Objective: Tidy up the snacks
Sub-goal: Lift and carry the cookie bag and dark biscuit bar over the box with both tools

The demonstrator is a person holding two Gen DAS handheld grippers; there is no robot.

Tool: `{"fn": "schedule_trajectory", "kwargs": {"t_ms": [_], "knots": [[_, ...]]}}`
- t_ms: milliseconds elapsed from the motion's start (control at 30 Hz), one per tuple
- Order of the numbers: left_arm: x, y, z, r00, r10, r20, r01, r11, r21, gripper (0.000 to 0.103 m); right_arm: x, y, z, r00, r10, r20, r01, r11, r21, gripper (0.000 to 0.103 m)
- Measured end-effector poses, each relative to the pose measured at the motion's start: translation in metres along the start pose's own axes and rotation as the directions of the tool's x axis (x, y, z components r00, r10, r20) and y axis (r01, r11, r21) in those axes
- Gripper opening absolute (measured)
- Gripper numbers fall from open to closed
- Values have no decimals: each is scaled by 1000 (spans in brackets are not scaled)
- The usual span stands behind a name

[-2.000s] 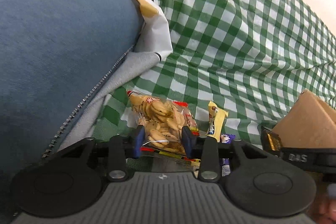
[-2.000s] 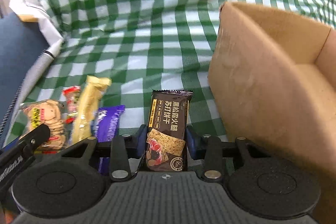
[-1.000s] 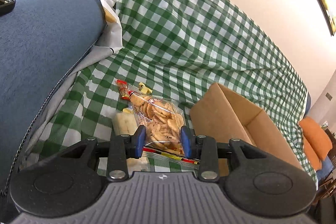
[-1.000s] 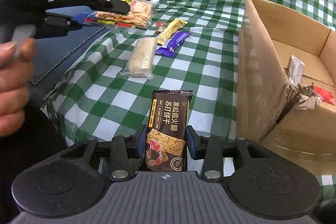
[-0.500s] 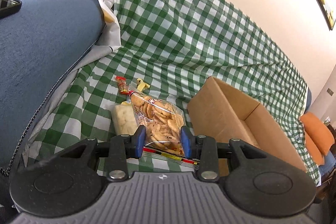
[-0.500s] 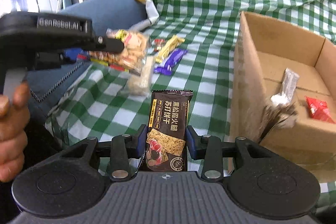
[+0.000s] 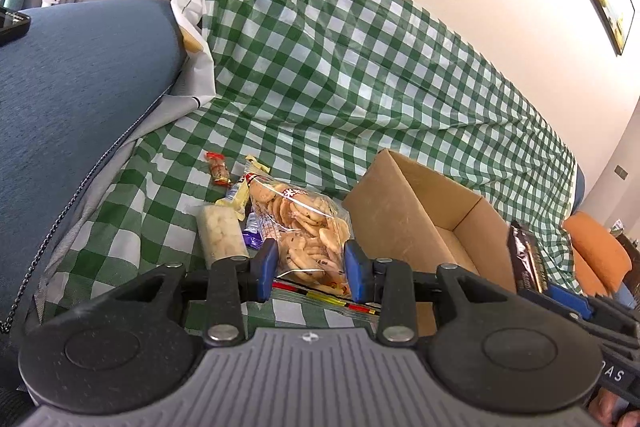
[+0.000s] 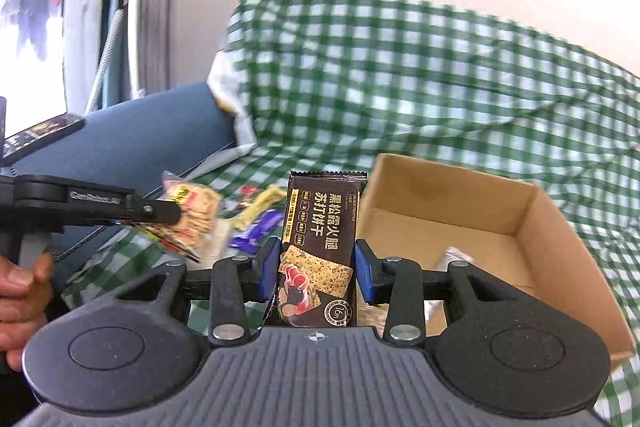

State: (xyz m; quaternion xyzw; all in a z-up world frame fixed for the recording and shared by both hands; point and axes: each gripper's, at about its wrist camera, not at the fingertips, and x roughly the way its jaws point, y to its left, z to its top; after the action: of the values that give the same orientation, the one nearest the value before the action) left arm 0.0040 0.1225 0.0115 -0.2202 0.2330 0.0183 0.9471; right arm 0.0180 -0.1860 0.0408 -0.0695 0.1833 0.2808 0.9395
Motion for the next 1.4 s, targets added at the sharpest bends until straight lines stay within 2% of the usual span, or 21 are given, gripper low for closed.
{"fn": "schedule_trajectory", "kwargs": {"t_ms": [133, 333, 600, 1033, 1200, 1400], "knots": [[1, -3, -1, 1000, 3, 0, -3, 1000, 13, 39, -9, -8, -13, 998, -30, 59, 28, 999, 33, 41], [0, -12, -5, 1000, -7, -5, 7, 998, 60, 39, -15, -18, -14, 989, -64, 133, 58, 997, 46, 41], [-3, -28, -4, 1000, -27, -11, 28, 994, 106, 39, -7, -35, -14, 979, -157, 133, 139, 981, 133, 41], [-3, -73, 26, 997, -69, 37, 63, 988, 139, 39, -6, -54, -18, 966, -223, 130, 193, 958, 213, 41], [-1, -104, 46, 991, -114, 65, 101, 978, 180, 39, -9, -74, -17, 945, -294, 146, 245, 928, 281, 41], [7, -142, 69, 981, -163, 101, 137, 964, 229, 39, -11, -105, -23, 908, -403, 114, 333, 860, 388, 41]]}}
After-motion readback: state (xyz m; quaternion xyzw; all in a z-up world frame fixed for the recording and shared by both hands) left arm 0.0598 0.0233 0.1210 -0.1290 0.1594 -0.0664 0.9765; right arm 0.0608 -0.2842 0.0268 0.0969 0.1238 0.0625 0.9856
